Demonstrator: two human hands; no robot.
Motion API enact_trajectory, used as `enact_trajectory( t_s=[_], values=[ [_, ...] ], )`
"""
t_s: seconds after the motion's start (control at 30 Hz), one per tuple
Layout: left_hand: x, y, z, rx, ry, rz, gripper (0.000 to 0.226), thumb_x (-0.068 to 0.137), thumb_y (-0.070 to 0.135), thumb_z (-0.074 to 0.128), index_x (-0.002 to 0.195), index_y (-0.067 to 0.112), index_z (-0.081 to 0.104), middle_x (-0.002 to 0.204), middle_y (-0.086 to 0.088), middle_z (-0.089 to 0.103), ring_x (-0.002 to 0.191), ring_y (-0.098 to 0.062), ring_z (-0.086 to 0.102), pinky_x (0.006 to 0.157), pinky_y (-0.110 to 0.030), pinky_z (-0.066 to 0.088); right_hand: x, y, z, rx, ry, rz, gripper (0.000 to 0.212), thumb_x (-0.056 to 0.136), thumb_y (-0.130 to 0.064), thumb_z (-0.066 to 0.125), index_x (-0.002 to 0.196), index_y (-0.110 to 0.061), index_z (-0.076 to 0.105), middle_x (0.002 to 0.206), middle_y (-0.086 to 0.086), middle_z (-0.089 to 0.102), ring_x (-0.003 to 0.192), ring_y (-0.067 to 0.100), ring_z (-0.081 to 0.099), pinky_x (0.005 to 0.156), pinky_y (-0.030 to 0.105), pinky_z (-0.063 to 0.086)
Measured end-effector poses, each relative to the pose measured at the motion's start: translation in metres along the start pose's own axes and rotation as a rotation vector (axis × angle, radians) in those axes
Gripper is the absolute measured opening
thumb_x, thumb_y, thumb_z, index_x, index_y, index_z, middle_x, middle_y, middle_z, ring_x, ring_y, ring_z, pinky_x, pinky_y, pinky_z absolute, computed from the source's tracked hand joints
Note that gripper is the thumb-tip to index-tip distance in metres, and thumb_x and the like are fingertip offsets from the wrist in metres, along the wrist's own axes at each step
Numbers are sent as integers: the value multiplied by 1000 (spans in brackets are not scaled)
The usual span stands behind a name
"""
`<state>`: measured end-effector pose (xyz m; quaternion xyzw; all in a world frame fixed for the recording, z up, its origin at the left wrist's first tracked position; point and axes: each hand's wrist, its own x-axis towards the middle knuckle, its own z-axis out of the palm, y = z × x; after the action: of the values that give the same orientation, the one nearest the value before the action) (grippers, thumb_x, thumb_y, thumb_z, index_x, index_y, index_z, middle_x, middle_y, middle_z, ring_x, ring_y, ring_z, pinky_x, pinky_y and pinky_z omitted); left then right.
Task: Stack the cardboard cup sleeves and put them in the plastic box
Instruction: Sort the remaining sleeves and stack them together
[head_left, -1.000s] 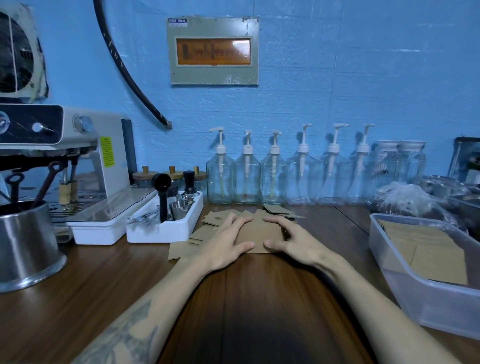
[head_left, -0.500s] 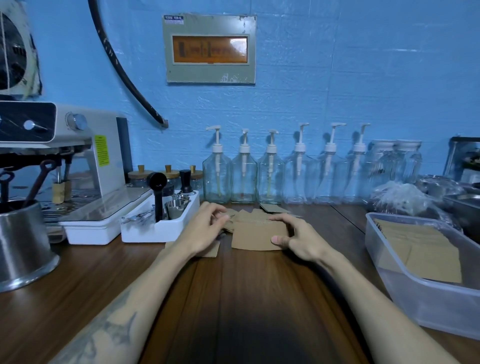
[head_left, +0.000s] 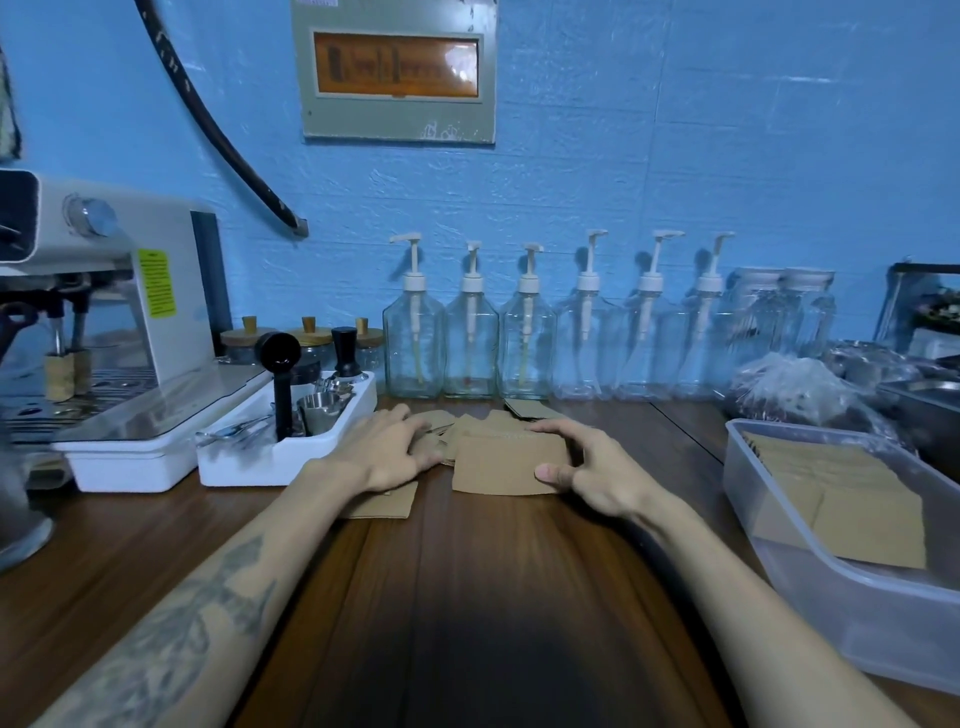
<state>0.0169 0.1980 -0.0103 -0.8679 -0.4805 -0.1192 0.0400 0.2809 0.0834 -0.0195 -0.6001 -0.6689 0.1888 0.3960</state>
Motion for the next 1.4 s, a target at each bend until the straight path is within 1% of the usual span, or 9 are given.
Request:
enact_trajectory(
  t_s=[0.2, 0.37, 0.53, 0.67, 0.87, 1.0, 1.1, 1.2, 1.4],
  values=[
    [-7, 2, -5, -147, 36, -48, 74, 84, 64, 61, 141, 19, 49, 115, 0, 41, 114, -22, 47, 95, -36, 42, 0, 2, 1, 4, -5, -7, 47, 83, -21, 76, 122, -42, 60, 119, -7, 63, 111, 15, 57, 101, 33, 46],
    [-14, 4, -5, -45, -17, -65, 67, 91, 61, 52, 144, 22, 47, 138, -7, 46, 128, -27, 42, 105, -41, 34, -1, 2, 1, 24, 3, -12, 46, 82, -20, 77, 115, -47, 60, 113, -9, 65, 104, 14, 60, 94, 30, 49],
    [-24, 5, -9, -175, 76, -62, 58, 85, 61, 62, 129, 22, 60, 121, -2, 58, 112, -22, 52, 95, -38, 43, -3, 1, 1, 27, 5, -9, 45, 82, -21, 76, 115, -47, 60, 113, -12, 65, 104, 12, 61, 93, 31, 51],
    [-36, 5, -14, -253, 122, -47, 65, 75, 59, 74, 127, 23, 59, 116, 4, 51, 107, -17, 51, 92, -35, 46, -3, 2, 1, 51, 2, 2, 45, 83, -19, 76, 116, -46, 61, 109, -9, 65, 94, 12, 61, 85, 30, 51],
    [-55, 2, -24, -430, 124, -11, 78, 70, 29, 89, 137, 23, 50, 118, 2, 38, 116, -17, 41, 100, -27, 38, -4, 2, 2, 61, 13, 8, 47, 83, -19, 76, 121, -42, 60, 110, -7, 63, 91, 14, 58, 79, 29, 45],
    [-59, -1, -22, -507, 93, -51, 64, 78, 12, 82, 134, 23, 52, 122, -3, 44, 103, -15, 52, 92, -21, 40, -6, 1, 2, 54, 18, 4, 47, 84, -19, 75, 122, -42, 59, 105, -11, 61, 90, 14, 56, 79, 30, 45],
    [-59, -3, -25, -667, 182, -103, 53, 79, 3, 79, 123, 25, 57, 116, -10, 57, 86, -12, 59, 80, -19, 51, -8, 1, 1, 57, 20, 6, 48, 85, -17, 74, 124, -41, 59, 102, -12, 59, 85, 10, 56, 76, 26, 45],
    [-60, -2, -37, -871, 383, -196, 52, 77, 5, 81, 119, 24, 57, 93, 1, 63, 85, -13, 62, 75, -18, 51, -8, 1, 1, 53, 22, 8, 48, 86, -16, 73, 125, -40, 59, 101, -12, 59, 83, 7, 55, 75, 26, 45],
    [-70, 9, -60, -1362, 630, -135, 52, 78, 2, 80, 120, 16, 52, 91, -3, 76, 84, -13, 74, 67, -19, 56, -8, -5, 2, 86, 21, 12, 48, 87, -9, 71, 126, -34, 59, 95, -3, 60, 64, 15, 57, 60, 22, 51]
  ],
)
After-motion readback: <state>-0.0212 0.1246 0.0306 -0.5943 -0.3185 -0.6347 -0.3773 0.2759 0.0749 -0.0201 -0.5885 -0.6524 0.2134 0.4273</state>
